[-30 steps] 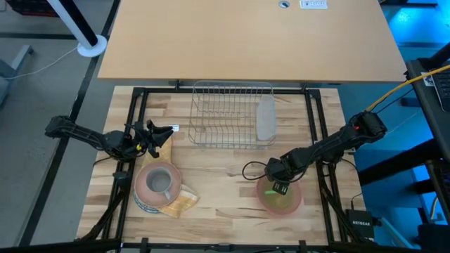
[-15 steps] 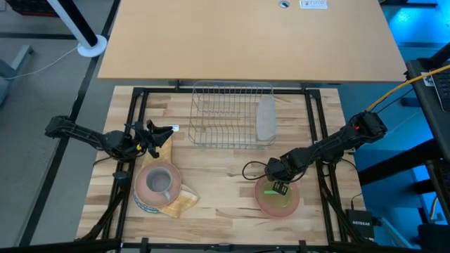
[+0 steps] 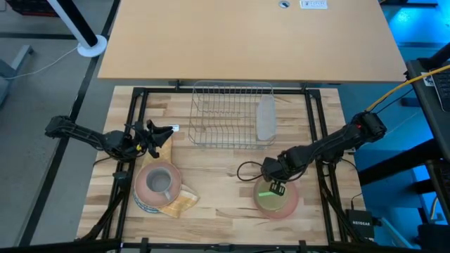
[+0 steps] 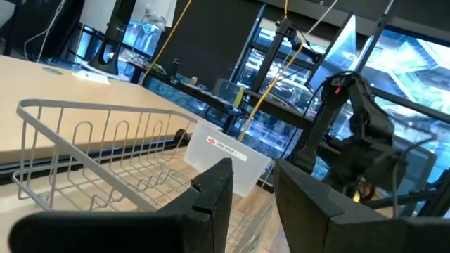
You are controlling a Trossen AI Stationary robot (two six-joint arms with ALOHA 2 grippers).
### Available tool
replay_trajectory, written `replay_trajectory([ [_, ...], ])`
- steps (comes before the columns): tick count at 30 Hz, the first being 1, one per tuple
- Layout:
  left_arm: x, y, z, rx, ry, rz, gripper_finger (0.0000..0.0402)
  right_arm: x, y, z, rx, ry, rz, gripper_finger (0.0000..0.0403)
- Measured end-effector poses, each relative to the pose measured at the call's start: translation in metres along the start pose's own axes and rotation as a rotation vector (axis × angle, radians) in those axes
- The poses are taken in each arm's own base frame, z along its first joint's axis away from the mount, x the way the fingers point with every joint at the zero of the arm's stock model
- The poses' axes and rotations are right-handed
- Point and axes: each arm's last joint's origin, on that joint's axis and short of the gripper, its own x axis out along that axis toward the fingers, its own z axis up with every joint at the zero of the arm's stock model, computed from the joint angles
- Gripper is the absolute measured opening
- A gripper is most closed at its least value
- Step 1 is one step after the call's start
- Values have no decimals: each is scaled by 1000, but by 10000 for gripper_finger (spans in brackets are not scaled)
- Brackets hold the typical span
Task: Sort dishes
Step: Put the light green plate into the dish rack
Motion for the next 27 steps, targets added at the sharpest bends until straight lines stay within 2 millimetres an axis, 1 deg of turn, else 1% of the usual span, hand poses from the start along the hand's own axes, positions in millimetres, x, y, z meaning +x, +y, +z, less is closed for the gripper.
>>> replay_trajectory([
  [8,0,-1,1,-7,3,-43,98,-22,6,7,-3,-33,-34,3],
  [22,0,-3,4,-59,-28,-58,98,-52,11,14,-3,-98,-92,4],
  [27,0,-6,9,-91,-49,-126,98,-67,14,18,-2,-155,-116,4],
])
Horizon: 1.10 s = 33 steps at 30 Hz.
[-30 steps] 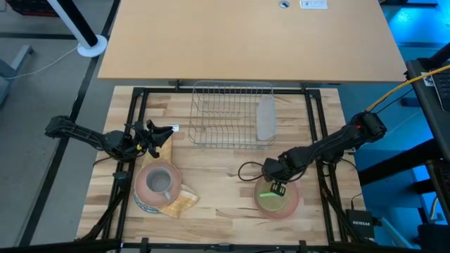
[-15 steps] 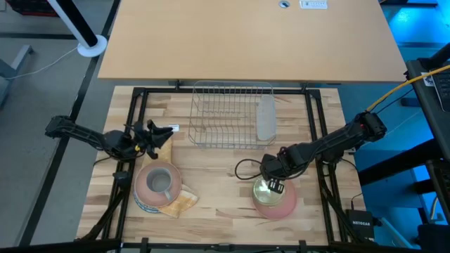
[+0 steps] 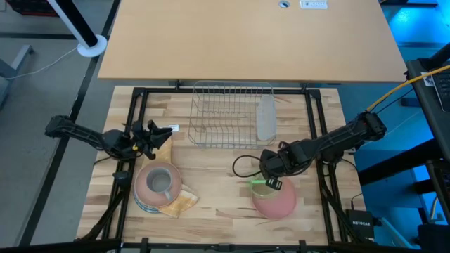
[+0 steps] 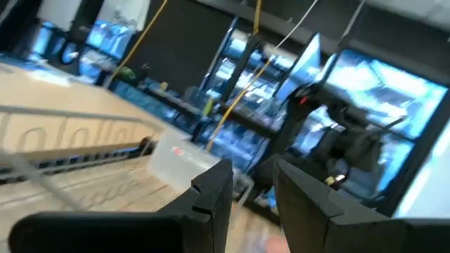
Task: Sort dishes
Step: Put the light green plate into the dish rack
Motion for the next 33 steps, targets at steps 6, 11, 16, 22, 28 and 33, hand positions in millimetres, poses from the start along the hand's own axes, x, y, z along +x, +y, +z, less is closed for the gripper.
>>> replay_trajectory([
  [6,12,-16,12,47,7,-109,98,-20,2,12,1,-96,-2,4],
  [11,36,-40,25,245,44,-208,98,-38,-6,29,27,-174,6,4],
  [16,64,-72,35,496,51,-404,98,-57,-21,50,76,-259,-1,4],
  [22,88,-99,34,610,53,-487,98,-79,-38,68,105,-343,11,4],
  [28,106,-110,23,716,80,-485,98,-100,-53,81,115,-374,91,4],
  [33,122,-116,11,846,133,-425,98,-112,-66,89,161,-392,150,4],
])
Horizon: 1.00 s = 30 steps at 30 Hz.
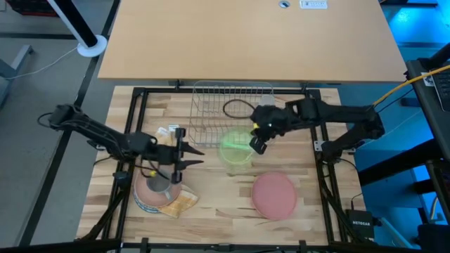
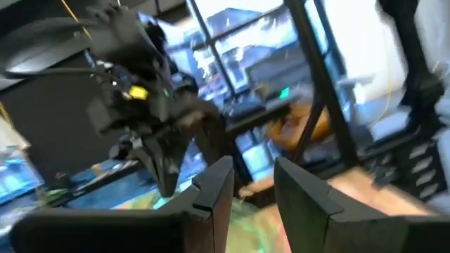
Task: Sort dishes
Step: Put the light green plate into the dish rack
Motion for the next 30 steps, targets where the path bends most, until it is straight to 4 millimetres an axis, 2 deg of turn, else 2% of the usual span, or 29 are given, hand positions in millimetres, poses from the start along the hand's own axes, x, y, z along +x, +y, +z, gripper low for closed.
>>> replay_trajectory([
  [7,15,-6,-5,207,52,-15,98,-2,-16,11,66,24,68,4],
  [12,17,-7,-6,278,57,-14,98,-1,-28,17,112,50,118,4],
  [18,18,-8,-11,491,126,-6,98,-1,-39,23,202,87,191,4],
  [25,18,-7,-16,687,237,49,98,-2,-41,26,319,113,265,4],
  [30,17,-5,-17,755,292,88,98,-2,-40,25,354,132,284,4],
])
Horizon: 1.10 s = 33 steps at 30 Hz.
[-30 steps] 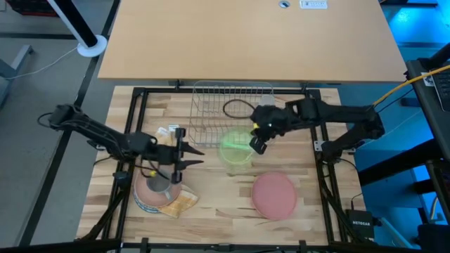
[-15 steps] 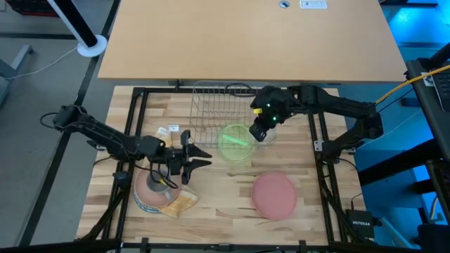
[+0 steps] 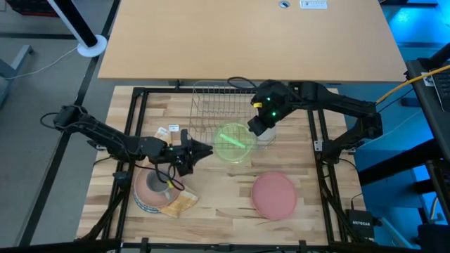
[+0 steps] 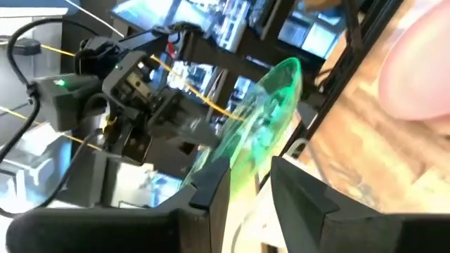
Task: Sort dishes
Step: Put the light green plate into the dish rack
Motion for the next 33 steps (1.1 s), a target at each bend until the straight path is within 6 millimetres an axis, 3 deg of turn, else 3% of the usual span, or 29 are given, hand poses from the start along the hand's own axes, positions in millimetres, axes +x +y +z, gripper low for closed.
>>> replay_trajectory([
  [10,3,-4,-2,173,54,6,98,0,1,1,34,-12,14,4],
  [21,18,-28,-3,437,93,-30,98,0,2,1,161,7,35,4],
  [28,22,-35,-3,422,97,-47,91,0,2,1,180,7,35,4],
  [33,22,-35,-3,362,98,-43,39,0,2,2,173,-4,34,5],
])
